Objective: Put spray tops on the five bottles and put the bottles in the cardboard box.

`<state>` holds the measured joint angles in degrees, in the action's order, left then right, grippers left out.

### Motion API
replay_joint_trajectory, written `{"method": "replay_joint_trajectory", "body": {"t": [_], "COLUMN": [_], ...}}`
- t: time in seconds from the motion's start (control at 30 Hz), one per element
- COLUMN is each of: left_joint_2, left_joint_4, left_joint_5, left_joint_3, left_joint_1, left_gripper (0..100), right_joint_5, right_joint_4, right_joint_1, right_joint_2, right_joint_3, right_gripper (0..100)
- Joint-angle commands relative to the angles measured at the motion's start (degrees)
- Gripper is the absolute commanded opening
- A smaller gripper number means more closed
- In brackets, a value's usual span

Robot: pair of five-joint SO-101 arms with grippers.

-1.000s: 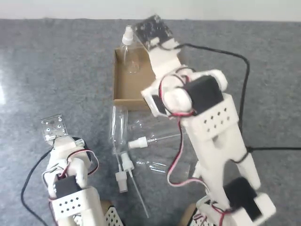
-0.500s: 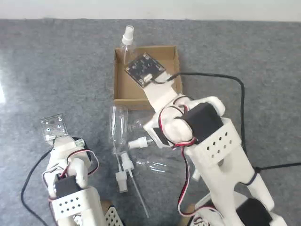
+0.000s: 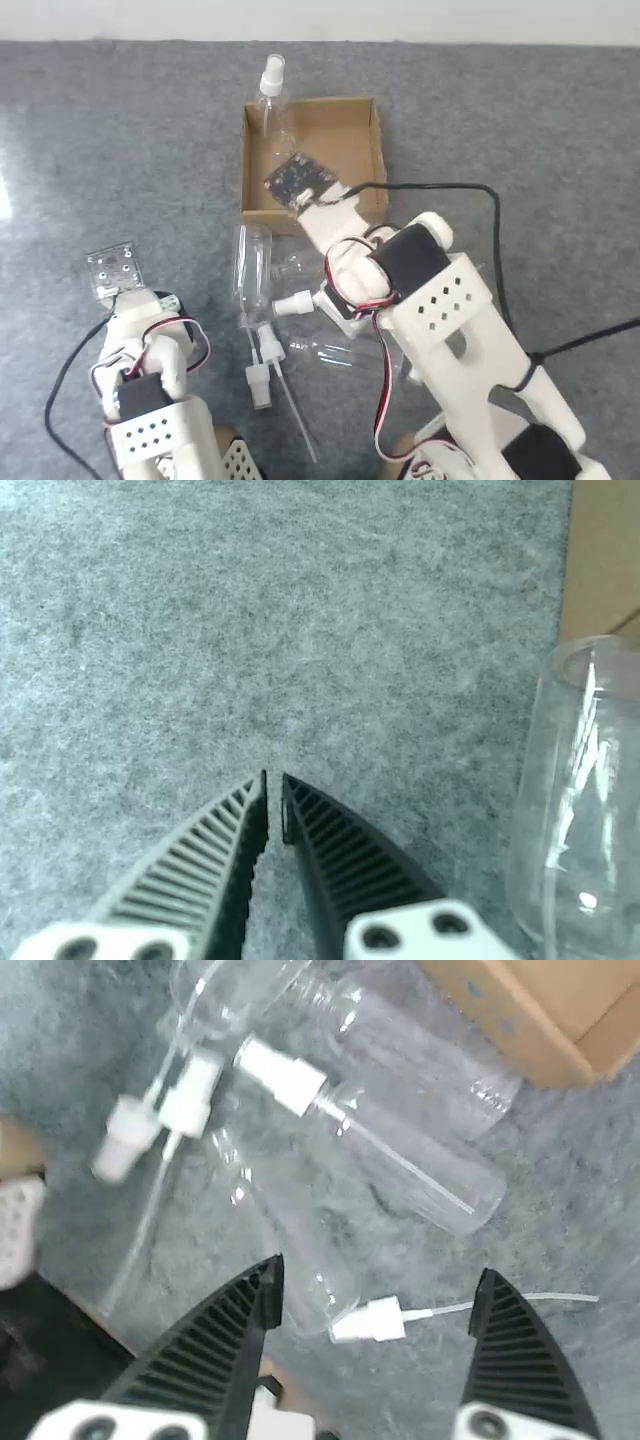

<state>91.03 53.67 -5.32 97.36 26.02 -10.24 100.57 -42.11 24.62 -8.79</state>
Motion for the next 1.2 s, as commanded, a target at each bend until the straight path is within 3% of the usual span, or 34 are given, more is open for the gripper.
{"method": "replay_joint_trajectory", "body": {"t": [0.0, 0.3, 0.53, 1.17], "left_joint_2": [1.05, 1.05, 1.05, 1.05], "left_joint_4": [0.18, 0.18, 0.18, 0.18], "left_joint_5": [0.26, 0.26, 0.26, 0.26], "left_joint_3": [-0.40, -0.40, -0.40, -0.40], "left_joint_1": [0.00, 0.00, 0.00, 0.00], "left_gripper": [2, 2, 2, 2], "right_joint_5": [-4.22, -4.31, -4.66, -4.84], "right_joint_4": [0.48, -6.81, -18.77, -34.86], "right_joint_1": [-0.66, -9.89, -10.68, -13.85], "right_joint_2": [1.98, 2.51, 2.33, 1.89], "right_joint_3": [-1.93, -14.42, -23.82, -36.48], "right_gripper": [26.0, 26.2, 26.2, 25.9]}}
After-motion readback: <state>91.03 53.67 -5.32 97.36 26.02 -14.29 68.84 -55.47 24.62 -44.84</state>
